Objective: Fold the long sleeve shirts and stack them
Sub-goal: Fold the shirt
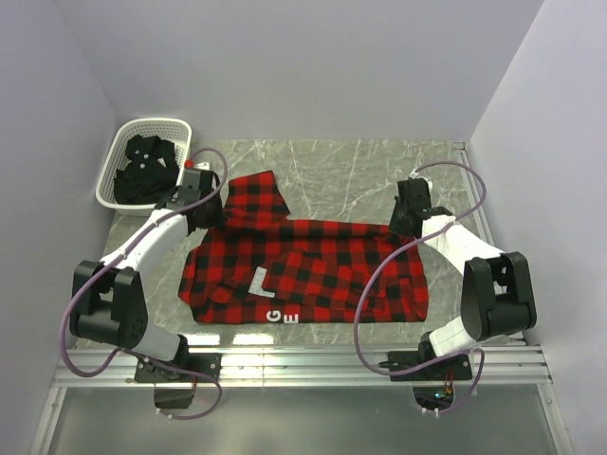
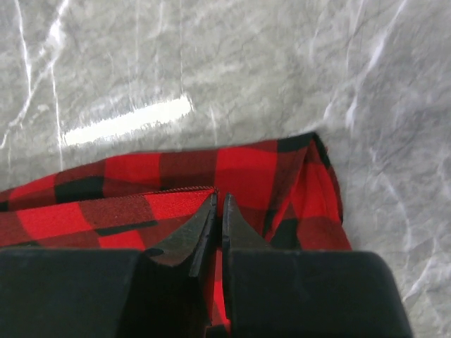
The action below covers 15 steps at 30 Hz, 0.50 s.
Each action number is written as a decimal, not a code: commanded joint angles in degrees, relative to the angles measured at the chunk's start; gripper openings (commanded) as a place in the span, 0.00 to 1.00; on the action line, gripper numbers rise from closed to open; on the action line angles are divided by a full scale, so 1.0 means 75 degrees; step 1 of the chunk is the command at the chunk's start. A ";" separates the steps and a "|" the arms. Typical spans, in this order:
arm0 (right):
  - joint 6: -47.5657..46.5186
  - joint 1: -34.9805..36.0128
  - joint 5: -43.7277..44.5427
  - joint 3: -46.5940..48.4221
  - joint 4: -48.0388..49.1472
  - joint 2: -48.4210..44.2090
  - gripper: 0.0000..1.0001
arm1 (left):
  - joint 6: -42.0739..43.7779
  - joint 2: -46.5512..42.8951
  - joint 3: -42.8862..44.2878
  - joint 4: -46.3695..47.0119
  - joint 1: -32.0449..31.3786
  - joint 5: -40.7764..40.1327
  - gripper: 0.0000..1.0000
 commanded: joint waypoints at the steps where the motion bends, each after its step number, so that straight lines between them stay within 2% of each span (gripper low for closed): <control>1: 0.0367 0.0032 -0.0117 -0.0262 0.0200 -0.0225 0.00 | -0.0394 -0.0159 -0.0472 -0.0162 -0.0004 0.0199 0.01; 4: 0.0578 0.0032 -0.0059 -0.0403 0.0048 -0.0166 0.03 | -0.0722 -0.0217 -0.0871 -0.0174 -0.0004 0.0258 0.04; 8: 0.0731 0.0032 -0.0175 -0.0591 0.0012 -0.0224 0.17 | -0.0992 -0.0358 -0.1200 -0.0221 -0.0016 0.0422 0.12; 10: 0.0743 0.0043 -0.0456 -0.0719 0.0012 -0.0353 0.28 | -0.1063 -0.0580 -0.1376 -0.0209 -0.0016 0.0562 0.14; 12: 0.0731 0.0102 -0.0609 -0.0825 -0.0034 -0.0739 0.39 | -0.1109 -0.0895 -0.1482 -0.0174 -0.0028 0.0726 0.21; 13: 0.0824 0.0148 -0.0563 -0.0883 -0.0058 -0.1077 0.41 | -0.1110 -0.1013 -0.1575 -0.0186 -0.0028 0.0785 0.32; 15: 0.0942 0.0242 -0.0563 -0.0954 -0.0058 -0.1465 0.47 | -0.1098 -0.1352 -0.1611 -0.0232 -0.0028 0.0739 0.42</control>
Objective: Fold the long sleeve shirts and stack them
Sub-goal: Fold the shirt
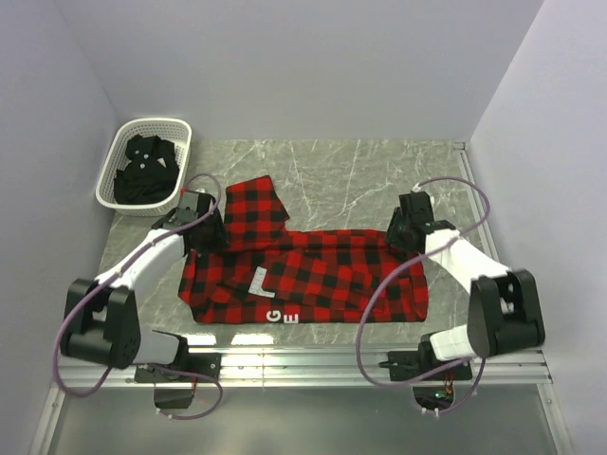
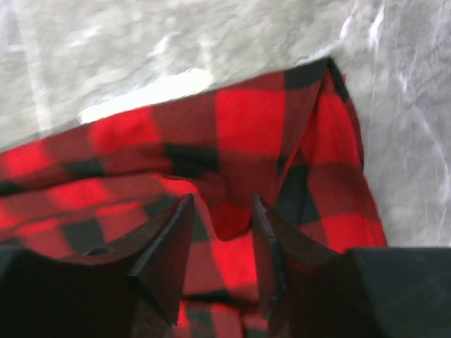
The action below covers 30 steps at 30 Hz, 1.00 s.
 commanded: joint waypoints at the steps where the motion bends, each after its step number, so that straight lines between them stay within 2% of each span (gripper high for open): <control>1: 0.0309 0.0164 -0.0215 -0.0042 0.0123 -0.1226 0.48 | -0.0130 -0.0736 -0.0058 0.0038 -0.0016 0.0203 0.54; 4: 0.0427 0.0187 -0.0346 0.0098 0.0298 -0.1604 0.50 | -0.0060 -0.1041 -0.0023 0.0038 -0.0005 -0.0053 0.68; 6: 0.0427 0.0199 -0.0334 0.0215 0.0439 -0.1559 0.50 | -0.0025 -0.1135 0.0036 0.0132 0.0030 -0.0102 0.74; 7: 0.0392 0.0199 -0.0322 0.0390 0.0486 -0.1303 0.50 | -0.0013 -0.1124 0.0105 0.0178 0.0042 -0.0114 0.80; 11: 0.0520 0.0199 -0.0415 0.1035 0.0334 -0.0248 0.48 | 0.0057 -0.0925 0.0293 0.0378 0.0054 -0.0090 0.91; 17: 0.0662 0.0363 -0.0580 0.1095 0.0112 0.0750 0.46 | 0.0116 -0.0748 0.0236 0.0624 0.0054 -0.0347 0.91; 23: 0.0556 0.0539 -0.0791 0.0381 -0.0146 0.0739 0.45 | 0.0210 -0.0679 0.0094 0.0648 0.0066 -0.0489 0.91; 30: 0.0381 0.0609 -0.1014 -0.0030 -0.0545 0.0540 0.44 | 0.0151 -0.0374 0.0702 0.0589 0.0054 -0.0302 0.91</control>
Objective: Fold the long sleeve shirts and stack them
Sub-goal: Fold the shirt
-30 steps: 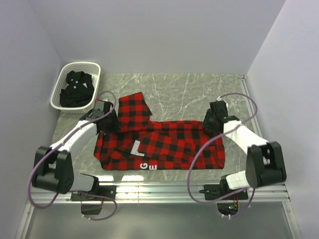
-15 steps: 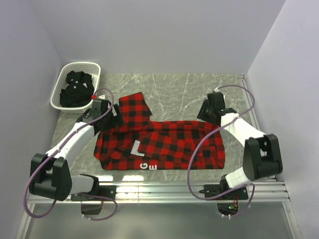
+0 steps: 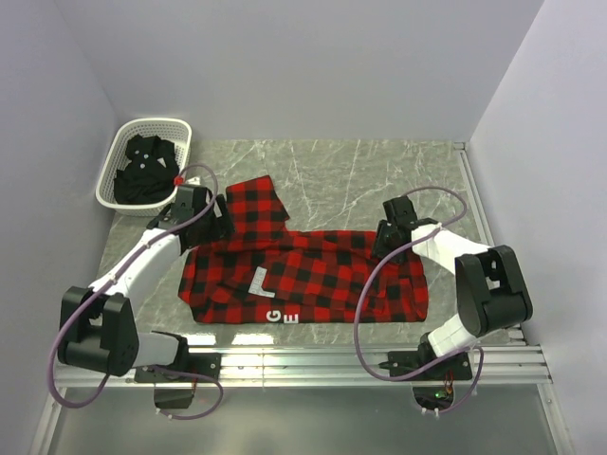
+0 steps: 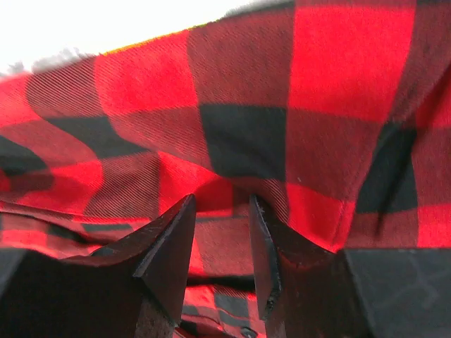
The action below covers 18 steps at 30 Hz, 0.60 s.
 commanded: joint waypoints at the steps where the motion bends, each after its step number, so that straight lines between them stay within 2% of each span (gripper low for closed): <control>1: -0.0173 0.0061 -0.0078 -0.0115 -0.0210 -0.0343 0.44 | 0.0064 0.0247 0.0671 0.0169 0.0008 0.0066 0.91; 8: -0.0431 0.0295 -0.0101 -0.0220 -0.0082 -0.0706 0.44 | 0.0110 0.1463 0.1655 0.0052 -0.0004 -0.0016 0.90; 12: -0.0828 0.0459 -0.0230 -0.0279 0.0211 -0.1501 0.47 | 0.0496 0.2460 0.2768 0.0122 0.0031 -0.0391 0.90; 18: -0.1310 0.0659 -0.0570 -0.0478 0.0680 -0.2486 0.68 | 0.1961 0.4324 0.4374 0.0438 0.0148 -0.0485 0.90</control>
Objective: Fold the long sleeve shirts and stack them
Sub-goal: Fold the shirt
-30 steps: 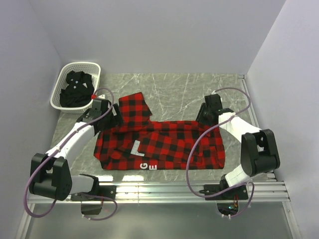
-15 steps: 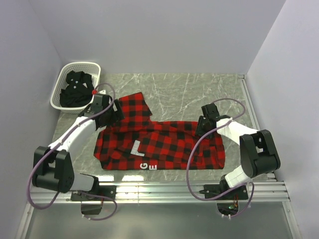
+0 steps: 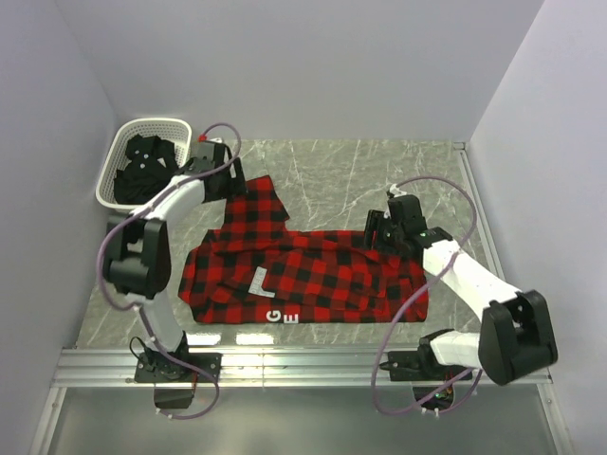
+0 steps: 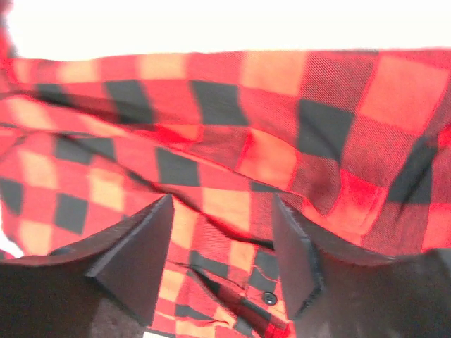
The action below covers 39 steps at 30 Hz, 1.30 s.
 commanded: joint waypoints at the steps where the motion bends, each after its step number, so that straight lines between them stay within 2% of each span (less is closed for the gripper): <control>1: -0.0482 0.0161 -0.0290 -0.0158 0.0424 -0.0617 0.70 | 0.1180 0.0731 0.0828 0.0444 0.0139 -0.0010 0.88; 4: -0.0588 0.0336 -0.0407 -0.0228 0.0505 -0.1015 0.73 | 0.1533 0.1259 0.1262 0.0679 0.0303 0.0541 0.86; 13: -0.0694 0.0712 -0.0783 -0.0591 0.0799 -0.1707 0.74 | 0.2459 0.2654 0.2353 0.0797 0.0514 0.1619 0.81; 20: -0.0694 0.0759 -0.0736 -0.0720 0.0799 -0.1825 0.74 | 0.2940 0.3088 0.2669 0.0621 0.0596 0.1878 0.76; 23: -0.0636 0.0782 -0.0748 -0.0720 0.0799 -0.1825 0.73 | 0.3034 0.3311 0.2786 0.0422 0.0597 0.1994 0.71; 26: -0.0624 0.0817 -0.0725 -0.0732 0.0776 -0.1883 0.73 | 0.3116 0.3417 0.2787 0.0340 0.0597 0.2135 0.60; 29: -0.0624 0.0806 -0.0713 -0.0732 0.0752 -0.1918 0.73 | 0.3163 0.3382 0.2681 0.0375 0.0597 0.2298 0.40; 30: -0.0624 0.0806 -0.0713 -0.0720 0.0752 -0.1930 0.73 | 0.3175 0.3347 0.2658 0.0387 0.0597 0.2346 0.26; 32: -0.0635 0.0817 -0.0748 -0.0709 0.0706 -0.1965 0.73 | 0.3175 0.3125 0.2576 0.0410 0.0597 0.2405 0.13; 33: -0.0635 0.0829 -0.0771 -0.0685 0.0694 -0.1965 0.73 | 0.3175 0.2880 0.2541 0.0445 0.0597 0.2370 0.04; 34: -0.0647 0.0817 -0.0783 -0.0673 0.0705 -0.2000 0.73 | 0.3175 0.2727 0.2494 0.0445 0.0597 0.2323 0.01; 39: -0.0635 0.0829 -0.0877 -0.0627 0.0694 -0.2106 0.72 | 0.2988 0.1521 0.2377 0.0247 0.0480 0.2066 0.00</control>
